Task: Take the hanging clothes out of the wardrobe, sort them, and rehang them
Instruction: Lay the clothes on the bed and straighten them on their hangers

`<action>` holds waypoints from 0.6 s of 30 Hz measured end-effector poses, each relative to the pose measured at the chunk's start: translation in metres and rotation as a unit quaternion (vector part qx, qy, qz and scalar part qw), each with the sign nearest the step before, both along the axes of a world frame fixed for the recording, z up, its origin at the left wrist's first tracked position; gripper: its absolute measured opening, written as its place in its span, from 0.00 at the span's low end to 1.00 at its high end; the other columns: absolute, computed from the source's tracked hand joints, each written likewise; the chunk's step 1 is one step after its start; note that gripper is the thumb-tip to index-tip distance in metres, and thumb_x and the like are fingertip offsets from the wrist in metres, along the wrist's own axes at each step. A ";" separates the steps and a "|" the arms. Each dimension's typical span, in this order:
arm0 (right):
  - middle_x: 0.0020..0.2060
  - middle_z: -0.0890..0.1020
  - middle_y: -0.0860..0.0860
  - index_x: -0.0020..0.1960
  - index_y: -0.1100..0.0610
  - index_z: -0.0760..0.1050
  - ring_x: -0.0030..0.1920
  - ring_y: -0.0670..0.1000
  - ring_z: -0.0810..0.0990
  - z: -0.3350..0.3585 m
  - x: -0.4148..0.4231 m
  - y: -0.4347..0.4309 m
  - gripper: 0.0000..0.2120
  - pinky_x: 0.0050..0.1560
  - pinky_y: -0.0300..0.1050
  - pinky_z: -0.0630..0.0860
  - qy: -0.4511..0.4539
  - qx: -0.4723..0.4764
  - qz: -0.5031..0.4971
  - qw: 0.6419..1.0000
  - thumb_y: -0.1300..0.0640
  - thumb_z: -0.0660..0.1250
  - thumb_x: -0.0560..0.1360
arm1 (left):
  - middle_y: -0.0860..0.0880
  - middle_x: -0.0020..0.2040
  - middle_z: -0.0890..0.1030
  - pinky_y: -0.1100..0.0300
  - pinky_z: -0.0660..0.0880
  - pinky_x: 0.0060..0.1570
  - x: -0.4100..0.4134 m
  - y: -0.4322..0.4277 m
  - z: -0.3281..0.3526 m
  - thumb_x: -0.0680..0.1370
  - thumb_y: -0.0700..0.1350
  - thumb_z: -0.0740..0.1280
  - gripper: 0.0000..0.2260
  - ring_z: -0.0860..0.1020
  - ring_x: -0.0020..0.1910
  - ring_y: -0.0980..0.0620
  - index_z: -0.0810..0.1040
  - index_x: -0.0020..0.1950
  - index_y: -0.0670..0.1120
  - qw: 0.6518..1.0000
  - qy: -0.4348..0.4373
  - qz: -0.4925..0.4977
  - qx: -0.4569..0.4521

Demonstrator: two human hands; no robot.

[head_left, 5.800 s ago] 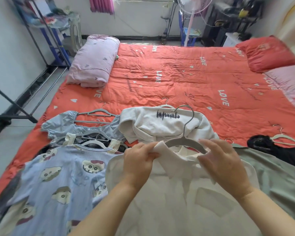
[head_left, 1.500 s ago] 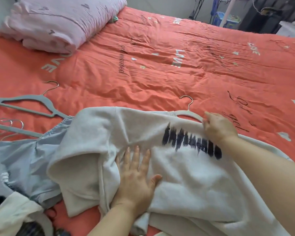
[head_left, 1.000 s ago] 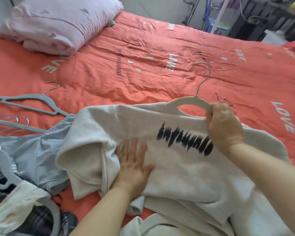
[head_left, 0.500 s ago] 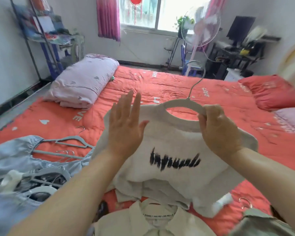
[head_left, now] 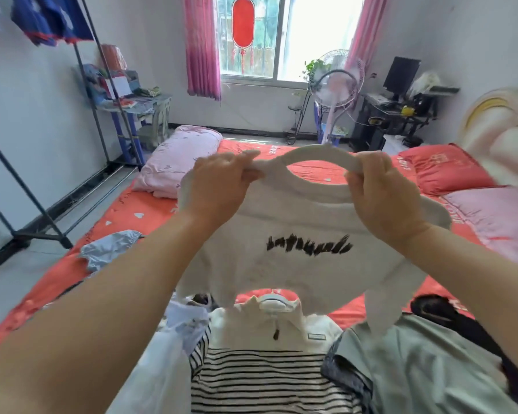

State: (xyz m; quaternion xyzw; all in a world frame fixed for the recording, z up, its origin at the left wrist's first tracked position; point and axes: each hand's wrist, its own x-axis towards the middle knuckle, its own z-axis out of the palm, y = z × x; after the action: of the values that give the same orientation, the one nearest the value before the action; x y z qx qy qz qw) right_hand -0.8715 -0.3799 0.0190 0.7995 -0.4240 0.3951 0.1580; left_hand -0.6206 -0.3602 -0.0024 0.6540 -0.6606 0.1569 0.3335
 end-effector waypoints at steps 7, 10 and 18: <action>0.45 0.76 0.64 0.51 0.67 0.72 0.37 0.65 0.77 0.047 -0.028 0.135 0.16 0.34 0.48 0.65 0.023 -0.050 -0.026 0.998 0.53 0.55 0.77 | 0.53 0.55 0.80 0.46 0.74 0.52 -0.015 0.122 0.045 0.74 0.67 0.49 0.19 0.76 0.54 0.42 0.65 0.63 0.65 0.999 -0.013 -0.045 -0.016; 0.45 0.76 0.63 0.52 0.66 0.72 0.37 0.65 0.76 0.072 -0.035 0.191 0.14 0.35 0.47 0.64 0.030 -0.065 -0.037 0.997 0.55 0.57 0.78 | 0.53 0.55 0.80 0.47 0.74 0.54 -0.025 0.180 0.071 0.75 0.63 0.51 0.17 0.76 0.55 0.44 0.71 0.61 0.64 0.997 0.011 -0.074 -0.009; 0.52 0.74 0.61 0.57 0.64 0.70 0.47 0.63 0.75 0.086 -0.048 0.260 0.12 0.38 0.50 0.66 0.060 -0.001 -0.057 0.997 0.57 0.57 0.80 | 0.54 0.48 0.78 0.49 0.72 0.54 -0.041 0.262 0.080 0.75 0.61 0.54 0.14 0.76 0.52 0.47 0.72 0.57 0.64 0.990 0.074 -0.111 0.047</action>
State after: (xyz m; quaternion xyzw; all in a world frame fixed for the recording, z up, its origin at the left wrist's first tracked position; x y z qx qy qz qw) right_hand -0.9194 -0.1199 0.1045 0.7960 -0.4584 0.3372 0.2059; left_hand -0.6620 -0.0985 0.0777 0.6013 -0.7092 0.0387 0.3660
